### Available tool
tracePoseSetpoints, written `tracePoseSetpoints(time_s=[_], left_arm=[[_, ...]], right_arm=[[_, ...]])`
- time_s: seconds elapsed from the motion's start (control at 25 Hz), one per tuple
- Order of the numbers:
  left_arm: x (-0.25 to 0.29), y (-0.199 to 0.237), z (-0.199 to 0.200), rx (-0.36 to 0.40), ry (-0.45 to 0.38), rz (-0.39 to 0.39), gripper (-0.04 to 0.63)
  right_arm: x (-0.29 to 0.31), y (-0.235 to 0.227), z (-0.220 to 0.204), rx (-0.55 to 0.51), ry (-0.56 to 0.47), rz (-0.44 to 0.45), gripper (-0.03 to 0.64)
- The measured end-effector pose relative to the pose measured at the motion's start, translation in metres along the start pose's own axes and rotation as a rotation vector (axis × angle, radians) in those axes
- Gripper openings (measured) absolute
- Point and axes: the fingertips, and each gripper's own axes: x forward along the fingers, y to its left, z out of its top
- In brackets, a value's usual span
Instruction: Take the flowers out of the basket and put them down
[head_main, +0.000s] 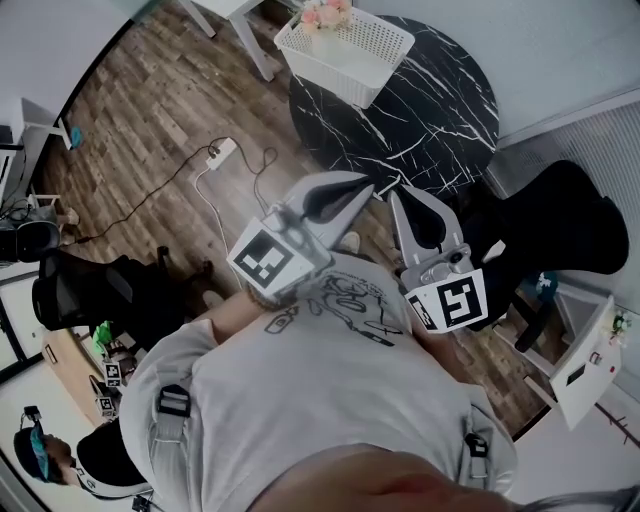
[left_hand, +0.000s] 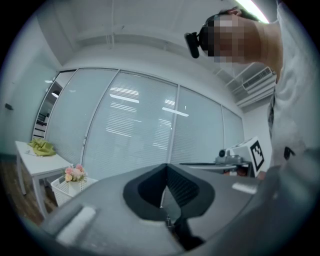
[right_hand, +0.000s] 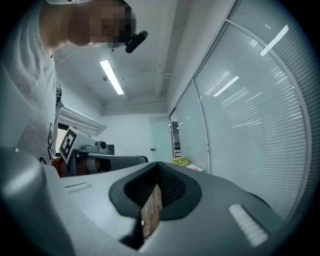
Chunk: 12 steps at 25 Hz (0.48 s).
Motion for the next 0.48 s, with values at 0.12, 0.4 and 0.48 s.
tracePoseSetpoints(time_s=[0.12,0.4,0.48], left_arm=[[0.007,-0.005,-0.004,0.000,0.001,0.007,0.002],[0.018,-0.009,-0.007,-0.006,0.001,0.021,0.002],[0.020,-0.006,-0.008,-0.005,-0.002,0.030,0.002]], right_arm=[[-0.007,-0.007,-0.003,0.006,0.001,0.003,0.006],[-0.014,-0.016,-0.009,0.016,0.007,0.017,0.006],[-0.013,-0.019,-0.010,0.015,0.008,0.018,0.006]])
